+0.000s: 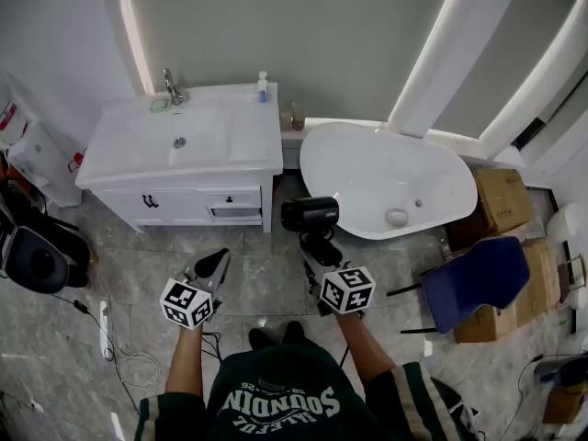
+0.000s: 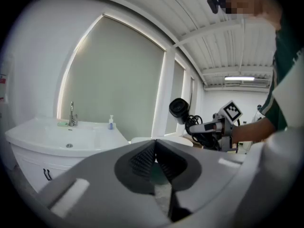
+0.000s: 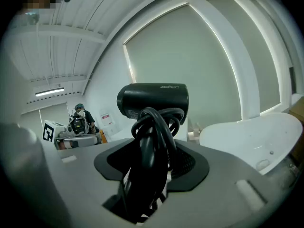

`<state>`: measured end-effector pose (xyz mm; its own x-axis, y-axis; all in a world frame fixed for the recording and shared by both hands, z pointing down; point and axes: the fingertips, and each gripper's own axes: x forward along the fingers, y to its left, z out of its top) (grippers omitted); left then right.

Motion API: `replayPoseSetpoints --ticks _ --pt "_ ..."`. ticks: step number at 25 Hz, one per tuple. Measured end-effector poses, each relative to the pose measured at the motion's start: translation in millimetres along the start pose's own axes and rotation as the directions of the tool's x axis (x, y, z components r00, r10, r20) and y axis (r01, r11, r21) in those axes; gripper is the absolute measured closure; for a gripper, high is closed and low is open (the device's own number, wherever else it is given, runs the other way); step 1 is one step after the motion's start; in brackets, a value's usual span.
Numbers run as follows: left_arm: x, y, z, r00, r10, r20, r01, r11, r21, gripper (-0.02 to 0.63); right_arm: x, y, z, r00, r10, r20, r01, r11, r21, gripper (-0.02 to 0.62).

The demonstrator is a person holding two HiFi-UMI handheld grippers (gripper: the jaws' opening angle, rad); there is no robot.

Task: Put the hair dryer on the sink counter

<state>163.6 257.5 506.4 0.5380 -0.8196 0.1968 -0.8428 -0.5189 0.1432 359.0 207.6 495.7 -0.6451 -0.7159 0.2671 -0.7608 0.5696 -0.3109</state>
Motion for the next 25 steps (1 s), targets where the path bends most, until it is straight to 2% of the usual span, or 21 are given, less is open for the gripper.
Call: replayPoseSetpoints --ticks 17,25 --pt "-13.5 12.5 1.5 1.0 0.011 0.012 -0.012 1.0 0.002 0.554 9.0 16.8 0.1 0.999 0.032 0.006 -0.032 0.999 0.019 0.394" --pt "-40.6 34.5 -0.3 0.999 0.047 0.024 -0.047 0.999 -0.001 0.554 29.3 46.6 -5.5 0.997 0.07 -0.009 -0.07 0.998 0.003 0.394"
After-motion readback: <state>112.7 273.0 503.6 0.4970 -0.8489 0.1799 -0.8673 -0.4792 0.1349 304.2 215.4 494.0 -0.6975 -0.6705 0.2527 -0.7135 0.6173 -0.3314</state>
